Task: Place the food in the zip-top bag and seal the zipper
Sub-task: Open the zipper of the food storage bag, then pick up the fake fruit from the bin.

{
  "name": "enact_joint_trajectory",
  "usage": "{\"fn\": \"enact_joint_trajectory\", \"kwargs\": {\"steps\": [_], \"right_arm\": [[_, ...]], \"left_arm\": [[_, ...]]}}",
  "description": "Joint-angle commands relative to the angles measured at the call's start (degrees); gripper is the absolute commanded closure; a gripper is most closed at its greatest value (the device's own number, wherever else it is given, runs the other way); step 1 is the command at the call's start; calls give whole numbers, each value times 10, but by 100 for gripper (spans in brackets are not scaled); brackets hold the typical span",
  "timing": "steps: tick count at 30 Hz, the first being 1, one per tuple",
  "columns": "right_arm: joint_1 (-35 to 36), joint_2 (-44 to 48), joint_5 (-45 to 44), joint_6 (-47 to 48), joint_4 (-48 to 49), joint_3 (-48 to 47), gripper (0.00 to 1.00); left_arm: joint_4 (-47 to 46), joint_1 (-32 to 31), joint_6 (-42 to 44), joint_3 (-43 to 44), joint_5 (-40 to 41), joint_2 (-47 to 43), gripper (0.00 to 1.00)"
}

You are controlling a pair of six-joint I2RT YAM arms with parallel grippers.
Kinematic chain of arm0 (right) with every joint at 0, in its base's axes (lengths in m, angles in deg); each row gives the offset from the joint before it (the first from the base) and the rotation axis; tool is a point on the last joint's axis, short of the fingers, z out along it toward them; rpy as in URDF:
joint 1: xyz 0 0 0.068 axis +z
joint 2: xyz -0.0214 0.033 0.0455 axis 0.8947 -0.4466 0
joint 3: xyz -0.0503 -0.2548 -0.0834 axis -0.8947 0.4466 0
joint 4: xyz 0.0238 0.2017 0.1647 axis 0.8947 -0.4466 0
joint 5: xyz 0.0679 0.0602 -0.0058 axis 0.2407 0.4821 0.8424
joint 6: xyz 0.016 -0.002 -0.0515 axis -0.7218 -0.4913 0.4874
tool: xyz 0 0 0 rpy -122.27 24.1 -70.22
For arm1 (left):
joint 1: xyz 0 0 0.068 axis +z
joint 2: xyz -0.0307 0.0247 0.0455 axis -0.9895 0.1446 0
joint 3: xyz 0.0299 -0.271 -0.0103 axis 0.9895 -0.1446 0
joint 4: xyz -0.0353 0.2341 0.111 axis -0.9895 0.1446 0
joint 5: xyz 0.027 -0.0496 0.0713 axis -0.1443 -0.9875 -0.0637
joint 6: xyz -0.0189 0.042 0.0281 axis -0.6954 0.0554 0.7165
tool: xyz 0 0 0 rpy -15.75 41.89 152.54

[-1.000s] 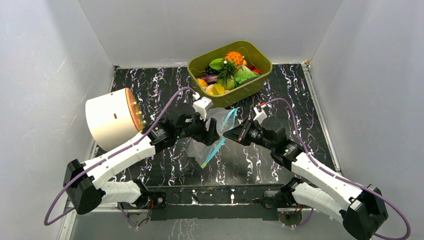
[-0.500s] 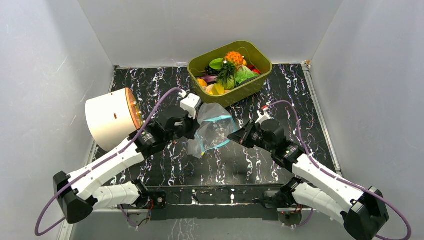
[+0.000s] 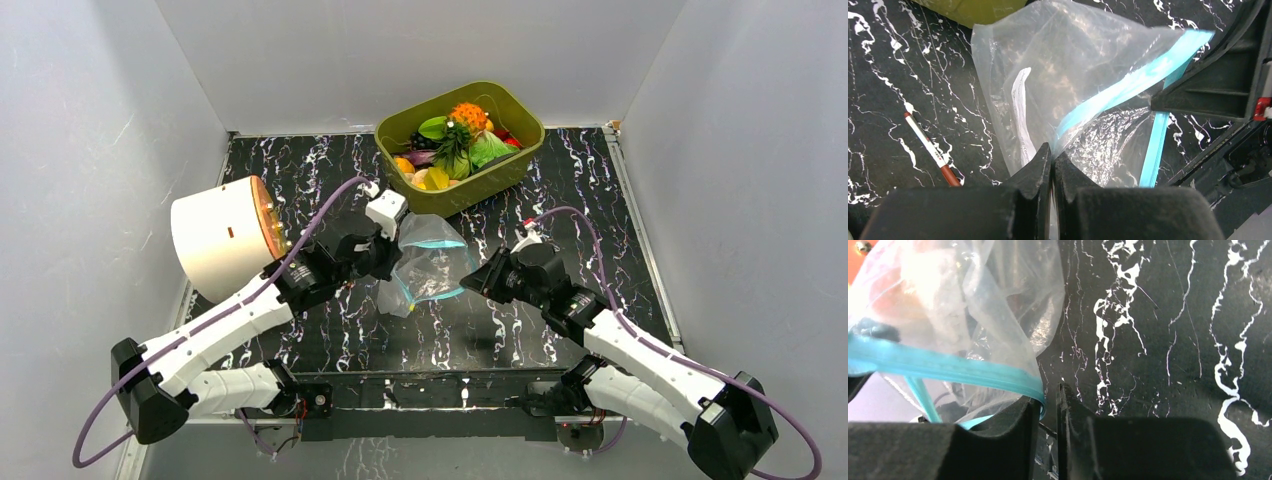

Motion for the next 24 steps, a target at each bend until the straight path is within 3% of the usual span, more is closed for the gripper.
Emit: {"fn": "enact_joint_trajectory", "kwargs": {"steps": [1,8,13,24], "right_arm": [[1,4,9,33,43,-65,79],[2,-2,0,41,37,-150,44],[1,-24,-71,43,38,-214,28],[-8,-215,-288,136,80,-350,24]], "left_arm": [[-25,-2,6,-17,-22,-2,100],[-51,-2,9,-46,-28,-4,100],[-48,-2,18,-55,-38,-9,100],[-26,-2,31,-57,-69,-47,100]]}}
